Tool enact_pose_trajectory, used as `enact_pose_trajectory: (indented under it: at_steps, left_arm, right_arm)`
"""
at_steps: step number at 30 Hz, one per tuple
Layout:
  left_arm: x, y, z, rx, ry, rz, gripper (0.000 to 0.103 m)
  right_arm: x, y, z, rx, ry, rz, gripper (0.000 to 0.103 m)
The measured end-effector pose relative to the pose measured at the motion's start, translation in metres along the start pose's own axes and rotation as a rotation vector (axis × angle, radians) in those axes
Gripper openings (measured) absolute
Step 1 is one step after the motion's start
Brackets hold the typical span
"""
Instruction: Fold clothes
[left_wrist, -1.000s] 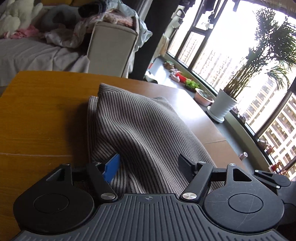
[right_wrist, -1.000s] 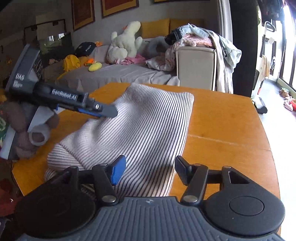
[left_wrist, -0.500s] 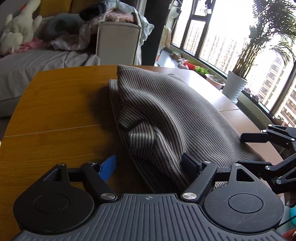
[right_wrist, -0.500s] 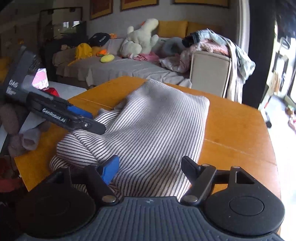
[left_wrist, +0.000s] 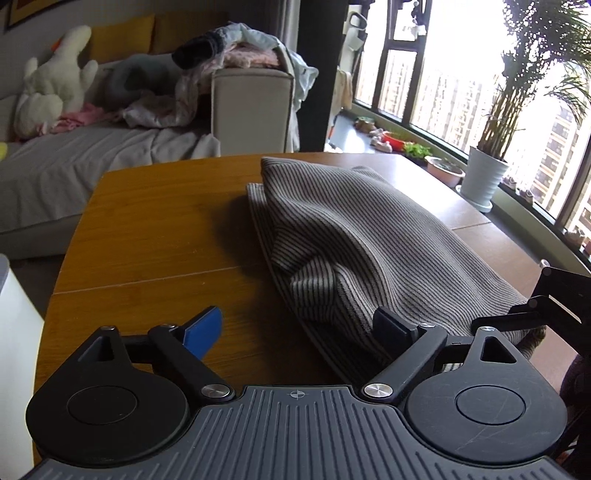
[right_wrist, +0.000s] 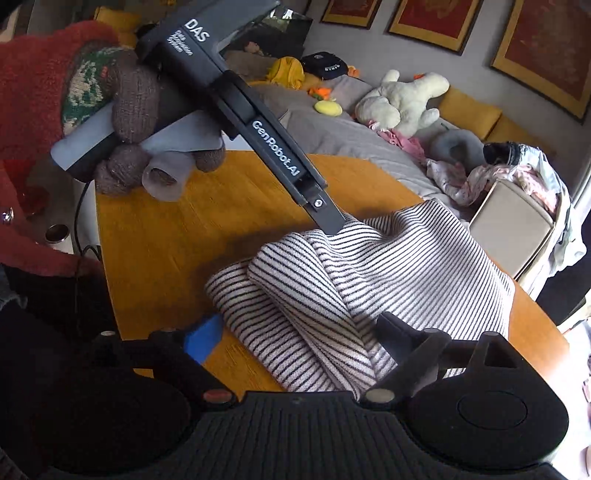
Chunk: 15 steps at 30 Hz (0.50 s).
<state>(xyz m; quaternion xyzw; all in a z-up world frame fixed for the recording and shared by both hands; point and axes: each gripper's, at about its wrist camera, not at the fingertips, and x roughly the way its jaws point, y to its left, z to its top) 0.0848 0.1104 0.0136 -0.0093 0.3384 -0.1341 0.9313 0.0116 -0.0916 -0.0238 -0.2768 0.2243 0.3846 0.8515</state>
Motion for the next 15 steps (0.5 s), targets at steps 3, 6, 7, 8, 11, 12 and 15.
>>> enact_pose_trajectory:
  at_steps: [3, 6, 7, 8, 11, 12, 15]
  left_arm:
    - [-0.006, 0.005, -0.001, -0.002, -0.006, 0.005, 0.095]
    - [-0.013, 0.008, -0.003, 0.014, -0.014, -0.006, 0.095]
    - [-0.016, 0.009, -0.004, 0.022, -0.017, -0.011, 0.095]
    - [-0.019, 0.009, -0.005, 0.029, -0.021, -0.016, 0.096]
    - [-0.028, 0.01, -0.008, 0.052, -0.032, -0.033, 0.097]
    - [-0.031, 0.009, -0.009, 0.061, -0.035, -0.039, 0.098]
    - [-0.035, 0.006, -0.013, 0.103, -0.036, -0.047, 0.099]
  right_arm:
    - [0.002, -0.002, 0.0, 0.024, -0.007, -0.017, 0.059]
    - [0.002, -0.032, -0.001, 0.221, -0.003, 0.052, 0.055]
    - [0.002, -0.043, -0.003, 0.291, -0.004, 0.074, 0.055]
    - [0.003, -0.051, -0.004, 0.341, -0.004, 0.093, 0.055]
    - [0.007, -0.075, -0.01, 0.488, -0.006, 0.152, 0.054]
    - [0.008, -0.083, -0.011, 0.537, -0.007, 0.171, 0.054]
    - [0.011, -0.095, -0.017, 0.627, -0.011, 0.205, 0.054]
